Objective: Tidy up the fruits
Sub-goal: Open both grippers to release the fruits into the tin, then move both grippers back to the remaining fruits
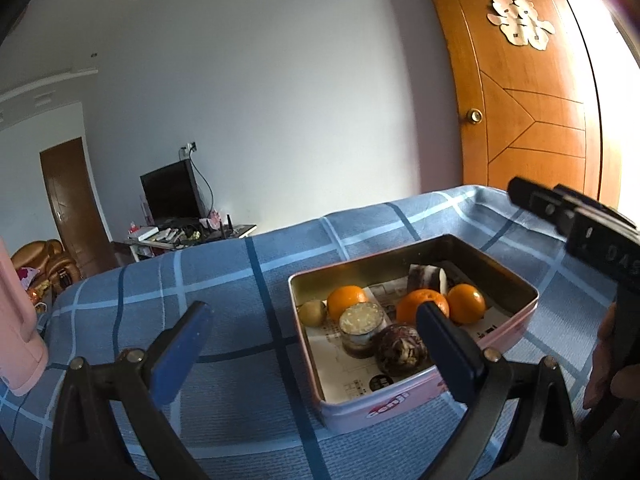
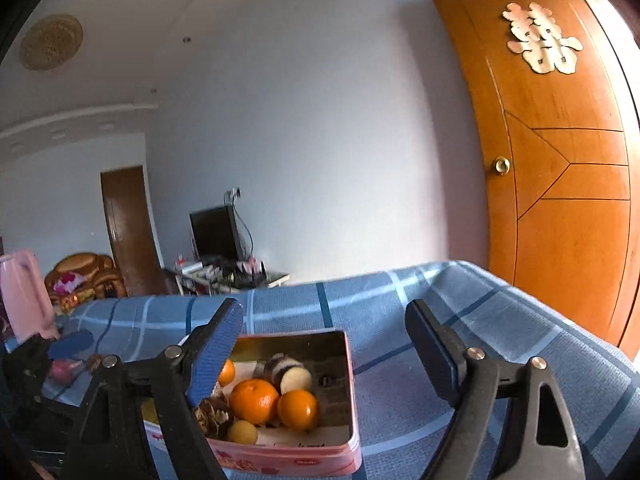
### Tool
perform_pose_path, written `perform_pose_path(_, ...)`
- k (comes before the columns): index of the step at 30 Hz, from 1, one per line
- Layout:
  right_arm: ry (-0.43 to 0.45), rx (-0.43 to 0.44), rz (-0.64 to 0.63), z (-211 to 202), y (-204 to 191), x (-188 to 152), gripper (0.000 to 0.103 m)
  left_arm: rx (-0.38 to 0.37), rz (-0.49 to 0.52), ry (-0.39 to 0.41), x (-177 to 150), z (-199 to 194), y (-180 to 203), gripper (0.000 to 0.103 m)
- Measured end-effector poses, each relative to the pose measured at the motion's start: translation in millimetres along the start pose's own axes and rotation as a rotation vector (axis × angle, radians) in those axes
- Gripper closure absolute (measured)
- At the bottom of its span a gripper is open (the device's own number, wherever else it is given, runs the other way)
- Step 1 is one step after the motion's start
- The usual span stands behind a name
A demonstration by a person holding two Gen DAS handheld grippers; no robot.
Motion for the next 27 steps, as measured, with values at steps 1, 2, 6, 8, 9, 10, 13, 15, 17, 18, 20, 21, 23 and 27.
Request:
perform_pose_path(1, -0.018, -0.003, 0.001, 2, -1, -1, 0.019, 0.0, 0.004, -0.003, -1, -1, 0, 0.0)
perform_pose_path(2, -0.024, -0.011, 0.004, 2, -1, -2, 0.019, 0.001, 0.007, -0.007, -2, -2, -1, 0.0)
perform_pose_path(6, -0.023, -0.043, 0.011, -4, -5, -4, 0.019, 0.004, -0.004, -0.009, -4, -7, -11, 0.0)
perform_pose_path(8, -0.036, -0.042, 0.019, -4, -11, -6, 0.019, 0.009, -0.011, -0.017, -6, -9, -18, 0.0)
perform_pose_path(9, -0.044, -0.037, 0.022, -4, -13, -7, 0.019, 0.01, -0.016, -0.019, -7, -11, -23, 0.0)
perform_pose_path(10, -0.059, -0.03, 0.022, -3, -20, -9, 0.019, 0.011, -0.022, -0.021, -8, -12, -27, 0.0)
perform_pose_path(13, -0.079, -0.023, 0.013, -4, -36, -11, 0.019, 0.024, -0.036, -0.019, -9, -16, -45, 0.0)
perform_pose_path(15, -0.084, -0.011, 0.013, -3, -47, -12, 0.019, 0.044, -0.033, -0.016, -11, -19, -57, 0.0)
perform_pose_path(17, -0.093, -0.006, 0.009, -2, -62, -13, 0.019, 0.057, -0.028, -0.016, -13, -20, -69, 0.0)
perform_pose_path(18, -0.095, -0.001, 0.006, -1, -69, -12, 0.019, 0.061, -0.029, -0.017, -13, -21, -74, 0.0)
perform_pose_path(20, -0.099, 0.009, 0.006, 1, -84, -12, 0.019, 0.069, -0.034, -0.018, -15, -23, -88, 0.0)
perform_pose_path(21, -0.103, 0.012, 0.005, 2, -90, -11, 0.019, 0.081, -0.04, -0.02, -16, -24, -97, 0.0)
perform_pose_path(23, -0.11, 0.032, 0.012, 5, -105, -12, 0.019, 0.094, -0.052, -0.021, -17, -25, -111, 0.0)
perform_pose_path(27, -0.121, 0.064, 0.004, 10, -137, -12, 0.019, 0.118, -0.086, -0.031, -20, -27, -145, 0.0)
Point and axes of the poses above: each gripper's, at about its wrist camera, not at the fingertips, and z roughly the way its jaws point, y to its right, x to its top, the point moved 5 cm from there along z, roughly the way its jaws point, and after that the axes turned 9 degrees about -z, right-handed, at the moved point
